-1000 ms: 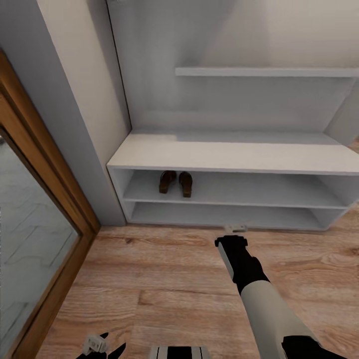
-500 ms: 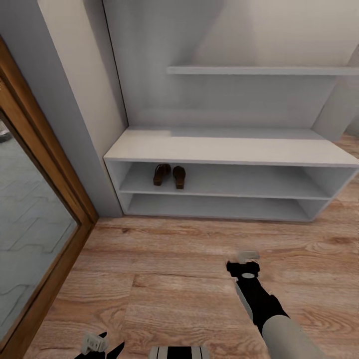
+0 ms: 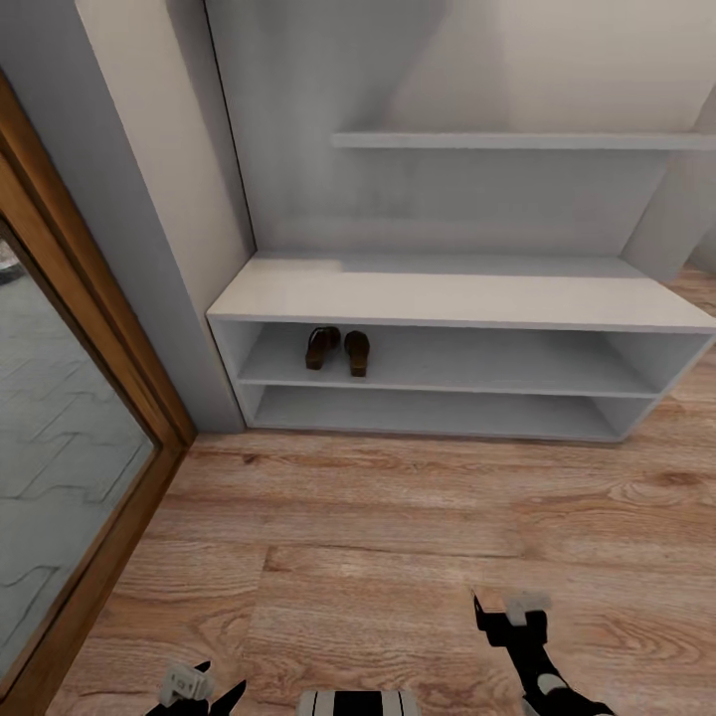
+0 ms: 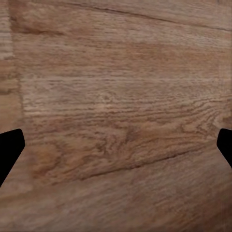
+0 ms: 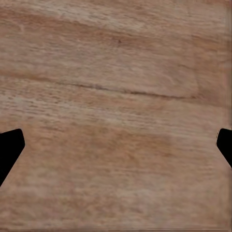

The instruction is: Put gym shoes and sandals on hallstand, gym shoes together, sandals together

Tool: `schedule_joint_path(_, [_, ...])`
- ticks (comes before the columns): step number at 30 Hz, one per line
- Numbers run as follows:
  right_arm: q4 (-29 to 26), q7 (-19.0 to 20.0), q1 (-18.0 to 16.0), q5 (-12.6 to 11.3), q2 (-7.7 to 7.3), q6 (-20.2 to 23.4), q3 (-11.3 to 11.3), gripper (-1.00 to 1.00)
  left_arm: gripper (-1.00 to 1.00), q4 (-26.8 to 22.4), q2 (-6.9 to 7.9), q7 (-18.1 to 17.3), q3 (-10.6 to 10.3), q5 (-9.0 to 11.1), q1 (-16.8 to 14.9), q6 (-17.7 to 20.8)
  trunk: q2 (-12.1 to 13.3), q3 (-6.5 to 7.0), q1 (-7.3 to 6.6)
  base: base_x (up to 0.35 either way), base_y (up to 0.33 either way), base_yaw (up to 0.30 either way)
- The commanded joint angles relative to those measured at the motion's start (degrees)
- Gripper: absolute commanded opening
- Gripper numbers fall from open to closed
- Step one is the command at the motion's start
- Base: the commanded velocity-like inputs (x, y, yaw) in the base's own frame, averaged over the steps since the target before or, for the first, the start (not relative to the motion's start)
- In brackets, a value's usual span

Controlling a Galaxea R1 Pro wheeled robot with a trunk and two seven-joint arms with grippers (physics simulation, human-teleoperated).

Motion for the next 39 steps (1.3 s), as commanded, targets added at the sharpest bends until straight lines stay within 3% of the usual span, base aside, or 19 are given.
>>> schedule_joint_path(1, [0.52, -0.29, 0.24, 0.61, -0.13, -1.22, -0.27, 1.0, 1.0, 0.07, 0.0, -0.08, 0.13, 0.27, -0.04, 0.0, -0.02, -0.04, -0.01, 0.0, 0.0, 0.0])
schedule_joint_path(3, [1.69, -0.3, 2.21, 0.57, -0.57, -4.38, -0.32, 1.0, 1.0, 0.14, -0.05, 2.24, 0.16, 0.3, -0.02, -0.66, -0.02, -0.04, -0.01, 0.0, 0.0, 0.0])
schedule_joint_path(11, [2.19, -0.3, 4.73, 0.46, -1.69, -5.82, -0.35, 1.0, 1.0, 0.87, -0.27, 8.13, 0.18, 0.31, 0.04, -4.02, -0.02, -0.04, -0.01, 0.0, 0.0, 0.0])
schedule_joint_path(12, [2.24, -0.3, 6.39, 0.34, -2.64, -5.98, -0.36, 1.0, 1.0, 1.96, -0.34, 11.43, 0.18, 0.56, 0.05, -5.17, -0.02, -0.04, -0.01, 0.0, 0.0, 0.0])
schedule_joint_path(18, [2.2, -0.36, 7.54, 0.15, -2.87, -6.07, -0.43, 1.0, 1.0, 3.61, -0.47, 14.36, 0.24, 1.96, 0.05, -7.2, -0.02, -0.04, -0.01, 0.0, 0.0, 0.0])
schedule_joint_path(19, [2.2, -0.38, 7.72, -0.17, -2.7, -6.03, -0.44, 1.0, 1.0, 4.71, -0.54, 15.77, 0.21, 3.2, 0.05, -9.06, -0.02, -0.04, -0.01, 0.0, 0.0, 0.0])
schedule_joint_path(39, [2.21, -0.47, 7.85, -0.46, -2.34, -6.01, -0.45, 1.0, 1.0, 6.65, -1.09, 17.17, 0.18, 4.36, 0.05, -11.04, -0.02, -0.04, -0.01, 0.0, 0.0, 0.0])
